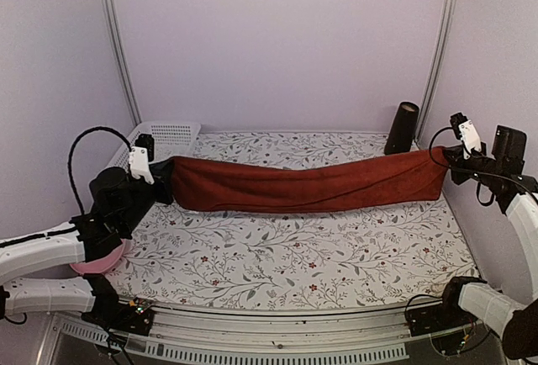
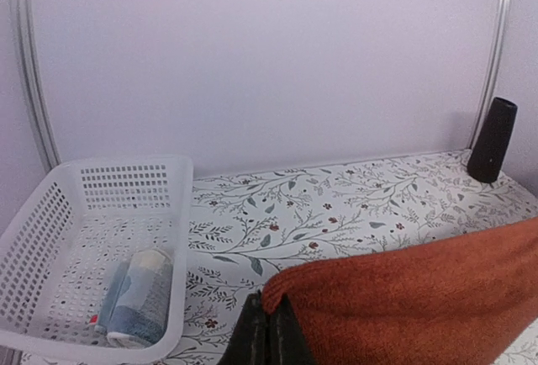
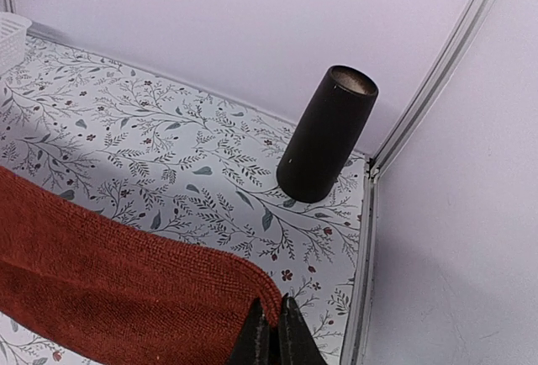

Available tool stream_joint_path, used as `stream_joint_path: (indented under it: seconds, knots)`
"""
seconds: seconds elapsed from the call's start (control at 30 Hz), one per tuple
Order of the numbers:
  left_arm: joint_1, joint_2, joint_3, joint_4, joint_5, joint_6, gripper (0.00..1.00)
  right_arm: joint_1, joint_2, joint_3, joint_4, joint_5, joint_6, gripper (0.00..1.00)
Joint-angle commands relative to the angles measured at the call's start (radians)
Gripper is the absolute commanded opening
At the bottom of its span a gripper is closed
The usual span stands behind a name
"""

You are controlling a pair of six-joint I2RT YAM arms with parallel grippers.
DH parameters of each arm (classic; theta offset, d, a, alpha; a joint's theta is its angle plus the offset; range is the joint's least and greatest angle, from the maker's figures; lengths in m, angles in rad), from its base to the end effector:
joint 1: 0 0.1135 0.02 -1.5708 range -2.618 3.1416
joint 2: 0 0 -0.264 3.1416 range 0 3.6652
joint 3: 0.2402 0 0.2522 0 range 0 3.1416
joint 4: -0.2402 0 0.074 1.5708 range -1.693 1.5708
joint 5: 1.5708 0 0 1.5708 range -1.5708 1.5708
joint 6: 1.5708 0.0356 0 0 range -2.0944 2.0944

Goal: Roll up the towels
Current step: Adjust the towel at the center of the board.

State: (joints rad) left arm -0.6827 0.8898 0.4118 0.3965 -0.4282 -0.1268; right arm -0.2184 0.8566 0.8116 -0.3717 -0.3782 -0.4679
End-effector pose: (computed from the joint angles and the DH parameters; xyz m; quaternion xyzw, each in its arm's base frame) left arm 0.1683 -0.1178 0.2505 0.0587 0.7305 -0.1172 0.6703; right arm 0.1907 -0.0289 0.3186 -0.2042 0.8040 -0.0319 0.5576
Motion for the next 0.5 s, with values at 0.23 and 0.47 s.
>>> stream_joint_path:
  seconds: [0.23,0.47]
  knots:
    - [-0.026,-0.084,-0.01,-0.021,-0.178,-0.029,0.0,-0.025,-0.093,-0.079,0.035,0.11,0.022,0.02]
    - [-0.037,-0.105,0.008,-0.074,-0.156,-0.034,0.0,-0.028,-0.122,-0.07,0.028,0.128,0.025,0.02]
